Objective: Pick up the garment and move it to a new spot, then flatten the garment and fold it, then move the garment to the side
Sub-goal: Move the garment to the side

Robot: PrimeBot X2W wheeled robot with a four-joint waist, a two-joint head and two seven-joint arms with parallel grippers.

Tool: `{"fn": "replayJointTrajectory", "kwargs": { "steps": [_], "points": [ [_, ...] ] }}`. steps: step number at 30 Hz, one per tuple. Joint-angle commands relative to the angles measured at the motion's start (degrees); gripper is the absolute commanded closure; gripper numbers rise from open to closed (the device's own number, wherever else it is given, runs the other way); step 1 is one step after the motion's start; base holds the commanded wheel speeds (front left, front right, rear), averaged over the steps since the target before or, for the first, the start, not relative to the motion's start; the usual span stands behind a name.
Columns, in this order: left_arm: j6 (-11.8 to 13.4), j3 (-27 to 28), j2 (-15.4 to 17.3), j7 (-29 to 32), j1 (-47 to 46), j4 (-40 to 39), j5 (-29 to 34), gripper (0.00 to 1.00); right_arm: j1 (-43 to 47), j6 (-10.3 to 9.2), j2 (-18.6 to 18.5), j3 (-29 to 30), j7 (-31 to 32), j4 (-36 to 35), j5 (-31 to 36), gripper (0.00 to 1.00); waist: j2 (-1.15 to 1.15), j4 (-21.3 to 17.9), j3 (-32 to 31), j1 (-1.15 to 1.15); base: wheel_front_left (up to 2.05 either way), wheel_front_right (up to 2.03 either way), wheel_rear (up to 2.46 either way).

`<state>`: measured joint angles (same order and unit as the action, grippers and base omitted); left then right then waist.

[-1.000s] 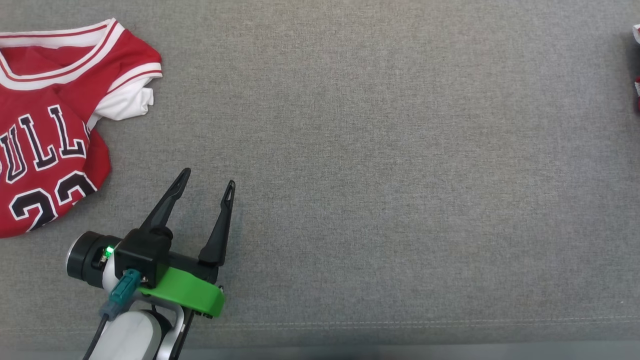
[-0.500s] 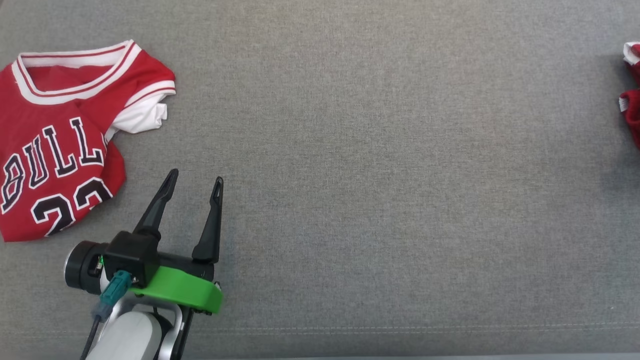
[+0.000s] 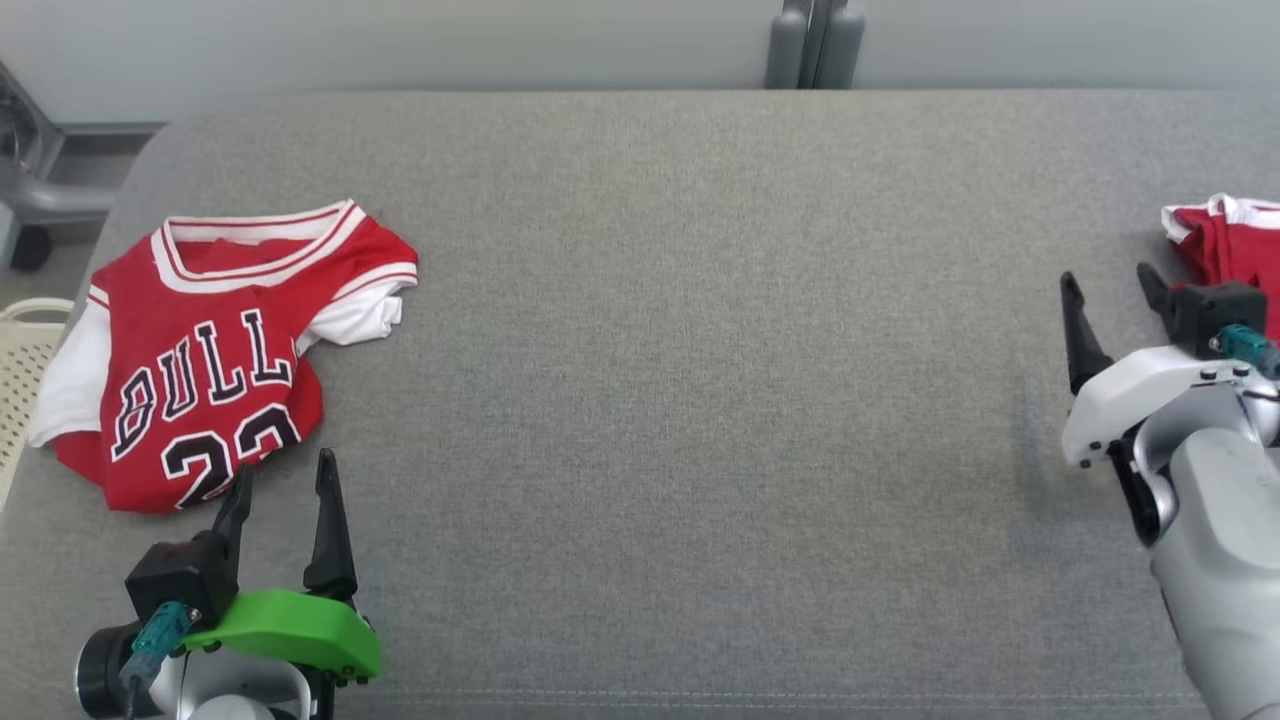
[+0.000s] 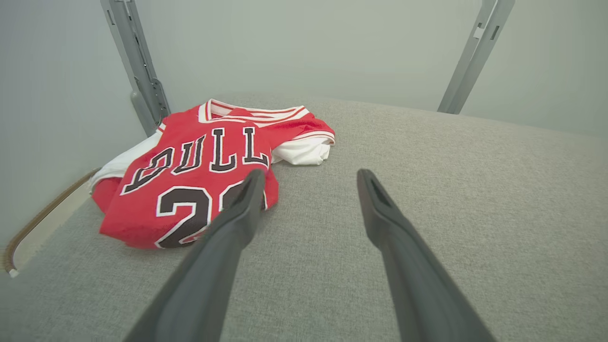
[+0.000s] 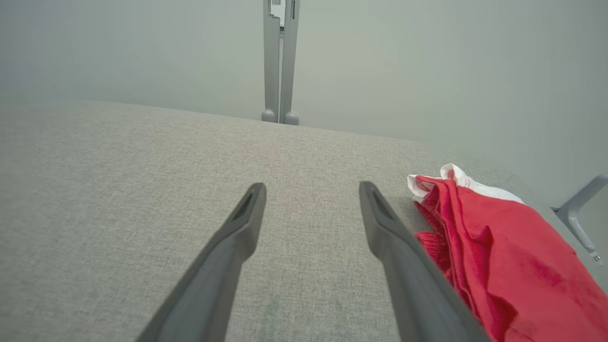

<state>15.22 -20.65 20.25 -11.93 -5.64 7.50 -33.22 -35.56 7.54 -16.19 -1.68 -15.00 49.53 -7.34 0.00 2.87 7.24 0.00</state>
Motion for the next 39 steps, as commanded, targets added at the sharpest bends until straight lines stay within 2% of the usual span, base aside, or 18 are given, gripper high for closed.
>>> {"fn": "replayJointTrajectory", "kwargs": {
  "steps": [1, 4, 8, 16, 25, 28, 34, 39],
  "points": [
    [0.5, 0.3, -0.1, -0.1, 1.4, 0.2, -0.6, 0.00, 2.2, -0.10, 1.2, -0.2, -0.2, -1.1, -0.7, 0.00, 0.00, 0.9, -5.6, 0.00, 0.00, 0.00, 0.00],
    [0.7, 0.9, 0.7, 0.2, 2.7, 0.8, -1.1, 0.00, 5.2, -0.10, 2.8, -0.5, -0.2, -4.3, -1.4, 0.00, 0.00, 1.0, -8.2, 0.00, 0.00, 0.00, 0.00],
    [-0.3, 0.8, 1.2, -0.5, 3.3, 0.9, -1.2, 0.00, 9.4, -0.10, 4.9, 1.4, 0.2, -8.8, -2.9, 0.00, 0.00, 1.3, -10.1, 0.00, 0.00, 0.00, 0.00],
    [-4.7, 0.7, 1.5, -2.3, 4.0, 1.8, -1.7, 0.00, 18.7, -0.09, 8.8, 2.9, 3.6, -19.8, -4.4, 0.00, 0.00, 1.2, -12.2, 0.00, 0.00, 0.00, 0.00],
    [-7.5, 0.3, 2.4, -3.0, 4.7, 4.1, 0.0, 0.00, 27.5, -0.09, 11.6, 2.2, 5.9, -29.1, -4.5, 0.00, 0.00, 0.7, -13.1, 0.00, 0.00, 0.00, 0.00],
    [-8.1, -0.5, 2.9, -2.4, 5.1, 5.3, 0.1, 0.00, 30.3, -0.09, 12.5, 1.4, 7.1, -31.8, -4.2, 0.00, 0.00, 0.4, -13.2, 0.00, 0.00, 0.00, 0.00],
    [-7.1, -0.3, 2.7, -2.3, 5.4, 6.1, -0.2, 0.00, 34.7, -0.09, 13.2, 1.5, 10.9, -35.3, -3.4, 0.00, 0.00, -0.2, -13.3, 0.00, 0.00, 0.00, 0.00],
    [-6.4, 1.3, 2.1, -2.8, 6.8, 6.3, -1.2, 0.00, 36.5, -0.09, 13.3, 0.7, 12.5, -36.0, -5.2, 0.00, 0.00, -0.6, -13.5, 0.00, 0.00, 0.00, 0.00]
  ]
}}
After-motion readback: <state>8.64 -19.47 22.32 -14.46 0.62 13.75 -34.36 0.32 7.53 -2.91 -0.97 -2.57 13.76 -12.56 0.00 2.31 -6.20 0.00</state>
